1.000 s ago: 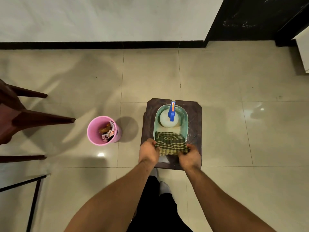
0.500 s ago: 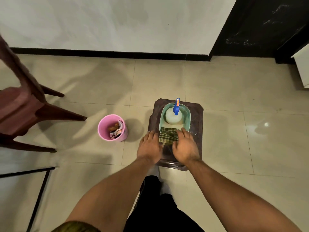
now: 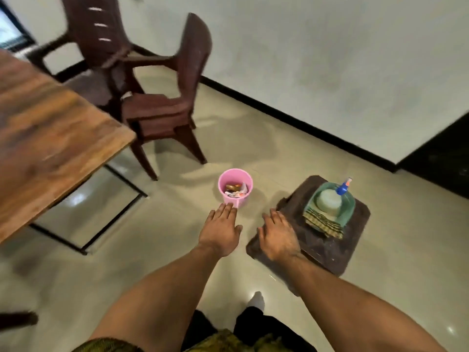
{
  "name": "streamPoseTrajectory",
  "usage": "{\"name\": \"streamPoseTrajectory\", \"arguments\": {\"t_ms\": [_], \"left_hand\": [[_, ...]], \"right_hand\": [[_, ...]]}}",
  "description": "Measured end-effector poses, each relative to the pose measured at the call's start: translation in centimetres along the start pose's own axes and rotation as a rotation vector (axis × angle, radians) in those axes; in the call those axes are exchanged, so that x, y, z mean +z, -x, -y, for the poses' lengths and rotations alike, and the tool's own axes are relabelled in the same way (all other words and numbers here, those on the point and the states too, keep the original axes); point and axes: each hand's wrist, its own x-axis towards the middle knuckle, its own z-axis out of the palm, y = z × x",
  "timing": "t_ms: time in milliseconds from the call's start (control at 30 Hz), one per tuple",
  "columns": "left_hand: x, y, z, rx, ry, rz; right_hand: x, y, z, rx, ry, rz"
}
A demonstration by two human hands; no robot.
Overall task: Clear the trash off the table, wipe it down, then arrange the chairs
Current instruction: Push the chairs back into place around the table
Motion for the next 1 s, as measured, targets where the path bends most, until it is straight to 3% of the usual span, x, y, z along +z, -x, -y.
{"name": "streamPoseTrajectory", "arguments": {"t_ms": [267, 500, 867, 1000], "left_hand": [[-0.8, 14.8, 17.7, -0.317, 0.128, -0.158], [0.9, 31.6, 33.8, -0.590, 0.188, -0.182], [2.7, 54.0, 50.3, -1.057, 0.364, -0.381], [2.9, 60.2, 56.0, -1.140, 0.380, -0.406]], "right_hand": [[5.4, 3.0, 20.2, -0.339, 0.168, 0.038], [12.7, 9.2, 40.5, -0.588, 0.214, 0.114], [22.8, 20.6, 68.1, -1.079, 0.376, 0.236], [26.8, 24.5, 76.3, -1.205, 0.375, 0.259]]}}
